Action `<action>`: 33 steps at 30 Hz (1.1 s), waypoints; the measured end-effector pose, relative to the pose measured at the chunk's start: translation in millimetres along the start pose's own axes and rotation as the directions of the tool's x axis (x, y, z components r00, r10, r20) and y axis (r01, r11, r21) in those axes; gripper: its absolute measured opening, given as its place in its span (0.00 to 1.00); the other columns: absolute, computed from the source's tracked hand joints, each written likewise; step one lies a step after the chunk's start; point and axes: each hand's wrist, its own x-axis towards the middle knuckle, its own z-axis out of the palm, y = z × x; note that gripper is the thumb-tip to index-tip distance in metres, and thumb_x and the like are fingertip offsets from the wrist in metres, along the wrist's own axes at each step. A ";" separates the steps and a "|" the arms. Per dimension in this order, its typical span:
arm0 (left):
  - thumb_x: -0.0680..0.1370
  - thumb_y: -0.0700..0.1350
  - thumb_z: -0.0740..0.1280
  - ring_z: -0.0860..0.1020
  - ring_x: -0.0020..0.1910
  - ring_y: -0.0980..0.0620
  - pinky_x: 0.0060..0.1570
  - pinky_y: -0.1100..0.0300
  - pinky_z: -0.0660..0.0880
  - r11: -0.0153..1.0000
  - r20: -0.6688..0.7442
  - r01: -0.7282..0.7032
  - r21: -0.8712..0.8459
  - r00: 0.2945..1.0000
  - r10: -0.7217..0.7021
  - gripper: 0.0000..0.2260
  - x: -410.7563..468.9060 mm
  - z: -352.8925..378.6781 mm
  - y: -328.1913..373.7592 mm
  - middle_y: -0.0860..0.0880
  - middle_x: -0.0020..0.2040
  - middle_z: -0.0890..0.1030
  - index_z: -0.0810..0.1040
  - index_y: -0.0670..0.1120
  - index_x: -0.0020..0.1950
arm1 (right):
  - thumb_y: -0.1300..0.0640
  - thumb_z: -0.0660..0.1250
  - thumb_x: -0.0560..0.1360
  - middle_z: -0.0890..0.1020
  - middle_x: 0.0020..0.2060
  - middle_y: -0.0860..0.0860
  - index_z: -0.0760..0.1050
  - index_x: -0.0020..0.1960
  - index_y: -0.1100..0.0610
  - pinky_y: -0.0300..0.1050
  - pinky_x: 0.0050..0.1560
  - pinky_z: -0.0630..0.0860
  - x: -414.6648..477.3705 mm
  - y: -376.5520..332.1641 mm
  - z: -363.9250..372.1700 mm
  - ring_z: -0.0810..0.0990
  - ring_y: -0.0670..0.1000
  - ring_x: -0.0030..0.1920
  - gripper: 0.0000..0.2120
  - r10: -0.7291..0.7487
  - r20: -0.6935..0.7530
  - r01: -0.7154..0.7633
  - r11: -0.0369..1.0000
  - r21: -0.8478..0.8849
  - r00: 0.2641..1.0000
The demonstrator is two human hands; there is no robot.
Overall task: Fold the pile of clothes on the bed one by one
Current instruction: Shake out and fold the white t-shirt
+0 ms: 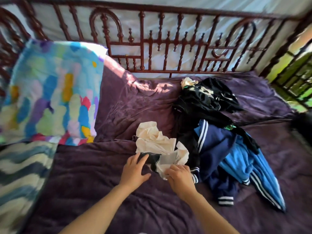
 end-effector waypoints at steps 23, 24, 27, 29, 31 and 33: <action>0.73 0.38 0.70 0.73 0.34 0.64 0.36 0.84 0.64 0.791 -0.766 -0.537 -0.294 0.627 0.141 0.07 -85.4 -325.7 31.4 0.52 0.38 0.78 0.82 0.38 0.49 | 0.69 0.67 0.72 0.80 0.51 0.61 0.81 0.51 0.64 0.54 0.51 0.76 76.3 -138.5 -261.9 0.79 0.61 0.51 0.09 -0.200 -0.590 0.238 0.971 -0.013 0.782; 0.73 0.38 0.71 0.74 0.35 0.63 0.36 0.83 0.64 0.794 -0.789 -0.546 -0.266 0.597 0.147 0.07 -86.3 -341.9 35.2 0.51 0.39 0.78 0.82 0.38 0.50 | 0.70 0.67 0.72 0.79 0.53 0.61 0.80 0.54 0.64 0.53 0.54 0.75 82.4 -138.8 -270.2 0.78 0.62 0.52 0.12 -0.209 -0.608 0.240 0.970 -0.031 0.766; 0.73 0.38 0.71 0.79 0.41 0.52 0.41 0.70 0.69 0.823 -0.829 -0.524 -0.222 0.545 0.124 0.08 -87.3 -377.4 36.1 0.43 0.43 0.83 0.82 0.37 0.50 | 0.71 0.63 0.73 0.73 0.59 0.62 0.76 0.62 0.59 0.52 0.51 0.74 96.3 -137.6 -289.0 0.76 0.63 0.54 0.20 -0.158 -0.639 0.169 0.985 -0.045 0.753; 0.73 0.37 0.70 0.80 0.42 0.54 0.42 0.65 0.69 0.829 -0.851 -0.503 -0.245 0.522 0.066 0.08 -87.9 -391.5 26.8 0.40 0.45 0.83 0.82 0.37 0.50 | 0.72 0.61 0.73 0.70 0.61 0.63 0.73 0.66 0.57 0.49 0.52 0.74 102.6 -130.3 -296.7 0.75 0.62 0.55 0.23 -0.104 -0.658 0.142 0.990 0.005 0.746; 0.73 0.36 0.70 0.77 0.37 0.67 0.40 0.67 0.69 0.834 -0.866 -0.484 -0.265 0.500 0.015 0.08 -88.1 -397.5 11.4 0.39 0.46 0.83 0.82 0.36 0.50 | 0.72 0.59 0.73 0.70 0.61 0.61 0.72 0.67 0.57 0.37 0.51 0.69 106.3 -117.1 -299.6 0.74 0.59 0.56 0.24 -0.026 -0.651 0.125 0.987 0.106 0.759; 0.73 0.35 0.69 0.79 0.38 0.63 0.40 0.70 0.68 0.851 -0.858 -0.439 -0.290 0.513 -0.028 0.08 -89.3 -397.4 -5.6 0.37 0.47 0.83 0.82 0.35 0.50 | 0.71 0.57 0.75 0.72 0.60 0.60 0.72 0.66 0.59 0.28 0.46 0.63 109.4 -100.8 -297.4 0.74 0.56 0.54 0.22 0.030 -0.615 0.093 0.982 0.167 0.788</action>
